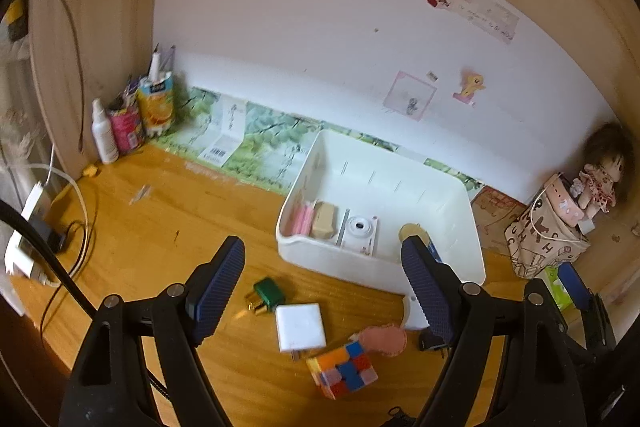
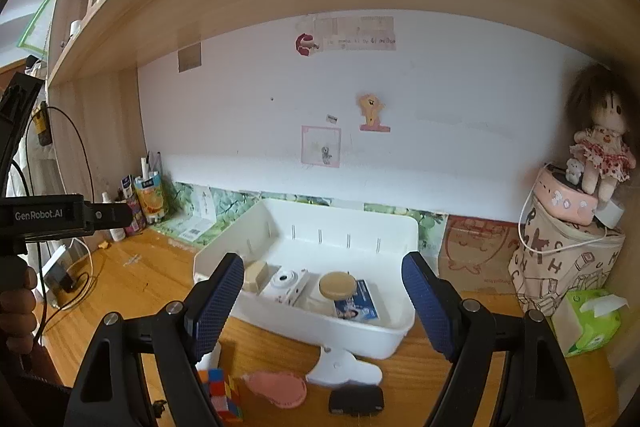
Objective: Organize rigid objects
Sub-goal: 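Withdraw both tools from the bin toward the remaining objects, then grasp the Rubik's cube with the left tool while the right tool grasps the black charger plug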
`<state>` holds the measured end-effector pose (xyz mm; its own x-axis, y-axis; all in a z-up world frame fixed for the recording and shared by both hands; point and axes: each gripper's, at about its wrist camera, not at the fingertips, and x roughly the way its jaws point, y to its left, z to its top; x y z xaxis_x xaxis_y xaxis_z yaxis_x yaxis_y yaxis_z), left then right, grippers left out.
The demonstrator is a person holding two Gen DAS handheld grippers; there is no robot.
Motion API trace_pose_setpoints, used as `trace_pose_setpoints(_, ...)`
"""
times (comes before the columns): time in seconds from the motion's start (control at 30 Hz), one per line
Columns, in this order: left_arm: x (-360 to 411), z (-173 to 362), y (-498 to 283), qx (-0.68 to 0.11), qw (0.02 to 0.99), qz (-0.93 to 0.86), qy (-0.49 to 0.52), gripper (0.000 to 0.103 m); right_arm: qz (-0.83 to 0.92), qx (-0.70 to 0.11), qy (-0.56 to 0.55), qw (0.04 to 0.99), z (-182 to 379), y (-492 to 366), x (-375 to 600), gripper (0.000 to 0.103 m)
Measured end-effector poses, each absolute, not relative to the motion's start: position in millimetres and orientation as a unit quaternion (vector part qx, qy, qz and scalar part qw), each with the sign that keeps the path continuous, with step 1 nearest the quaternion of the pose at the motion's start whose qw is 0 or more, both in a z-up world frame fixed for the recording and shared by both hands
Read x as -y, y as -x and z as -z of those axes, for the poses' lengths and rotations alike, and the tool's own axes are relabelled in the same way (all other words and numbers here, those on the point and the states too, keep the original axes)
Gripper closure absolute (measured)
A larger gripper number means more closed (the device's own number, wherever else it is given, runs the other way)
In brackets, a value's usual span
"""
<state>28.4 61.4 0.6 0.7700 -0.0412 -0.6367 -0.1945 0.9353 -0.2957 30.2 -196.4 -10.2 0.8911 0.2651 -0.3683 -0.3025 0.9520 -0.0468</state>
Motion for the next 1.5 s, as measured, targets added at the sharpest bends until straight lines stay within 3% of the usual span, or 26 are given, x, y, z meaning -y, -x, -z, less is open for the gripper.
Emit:
trace_pose_setpoints(0.67,-28.5,55.2,13.4,-0.403,0.882,-0.087,0.229,0.02,-0.193,-0.223,0.105,0.95,40.8,-2.3,222.3,0.021)
trace_pose_setpoints(1.5,-2.8,124.7,-41.9,-0.577,0.773,-0.074,0.252,0.02,-0.196,-0.364,0.129,0.901,90.3,-54.9,236.7,0.021)
